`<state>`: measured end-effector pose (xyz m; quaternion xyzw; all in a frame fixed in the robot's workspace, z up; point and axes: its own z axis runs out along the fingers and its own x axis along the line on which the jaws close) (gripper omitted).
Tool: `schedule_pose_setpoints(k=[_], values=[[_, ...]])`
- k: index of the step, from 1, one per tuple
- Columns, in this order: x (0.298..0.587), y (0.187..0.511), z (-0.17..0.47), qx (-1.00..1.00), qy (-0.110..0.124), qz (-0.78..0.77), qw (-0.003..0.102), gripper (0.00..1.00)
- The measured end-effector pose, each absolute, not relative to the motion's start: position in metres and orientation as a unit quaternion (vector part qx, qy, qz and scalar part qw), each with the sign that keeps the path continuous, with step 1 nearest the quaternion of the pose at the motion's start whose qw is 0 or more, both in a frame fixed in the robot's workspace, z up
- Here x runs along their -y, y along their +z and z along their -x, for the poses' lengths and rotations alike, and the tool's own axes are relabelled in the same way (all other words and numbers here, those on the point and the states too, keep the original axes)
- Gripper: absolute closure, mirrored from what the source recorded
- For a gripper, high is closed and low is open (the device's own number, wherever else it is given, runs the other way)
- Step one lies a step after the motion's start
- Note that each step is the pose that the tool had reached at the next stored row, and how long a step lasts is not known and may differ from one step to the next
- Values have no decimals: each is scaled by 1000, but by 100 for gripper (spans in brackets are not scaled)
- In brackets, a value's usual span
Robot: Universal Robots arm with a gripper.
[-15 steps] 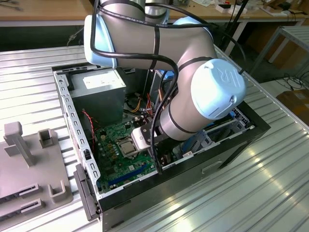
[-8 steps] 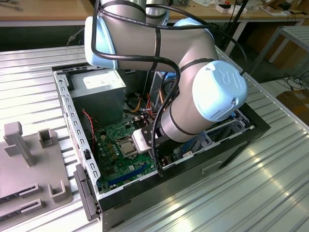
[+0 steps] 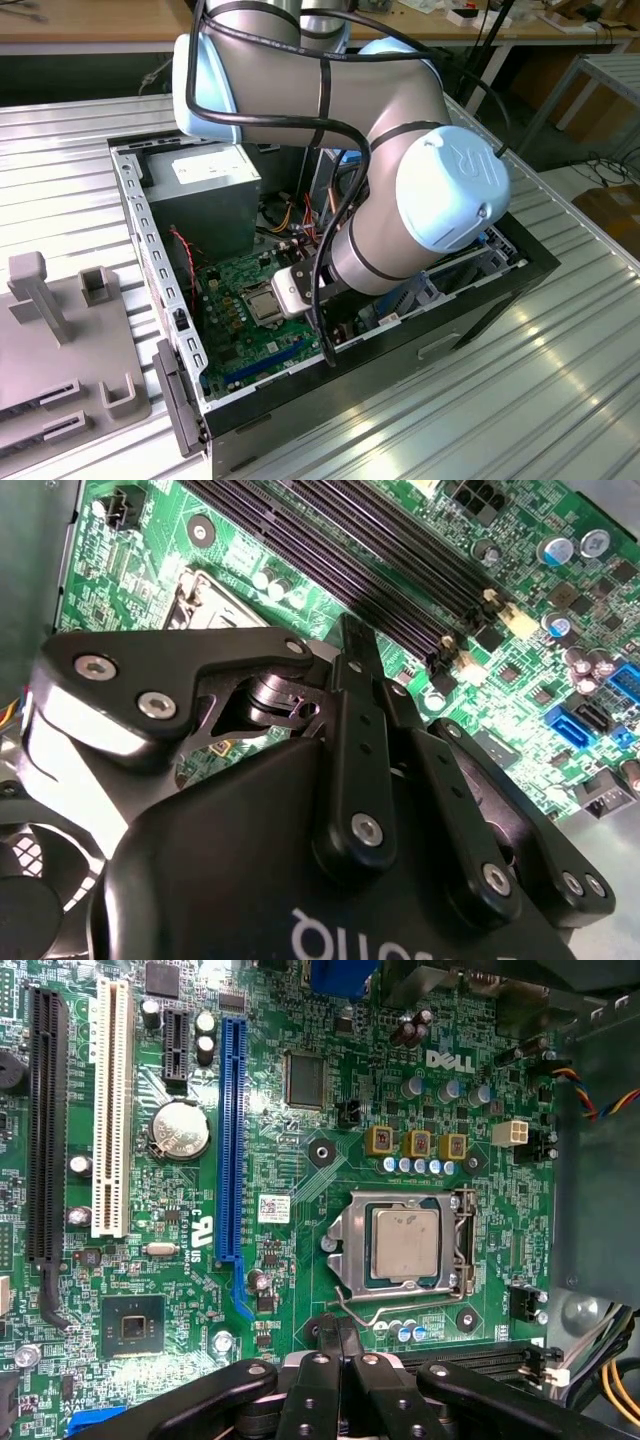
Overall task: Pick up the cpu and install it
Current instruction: 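Install the first cpu locking lever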
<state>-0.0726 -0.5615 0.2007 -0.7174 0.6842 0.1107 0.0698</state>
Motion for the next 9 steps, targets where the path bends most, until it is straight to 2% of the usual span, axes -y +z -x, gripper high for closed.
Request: schedule_pose_setpoints(k=[9], values=[[559, 204, 73, -683, 117, 717, 76, 89]])
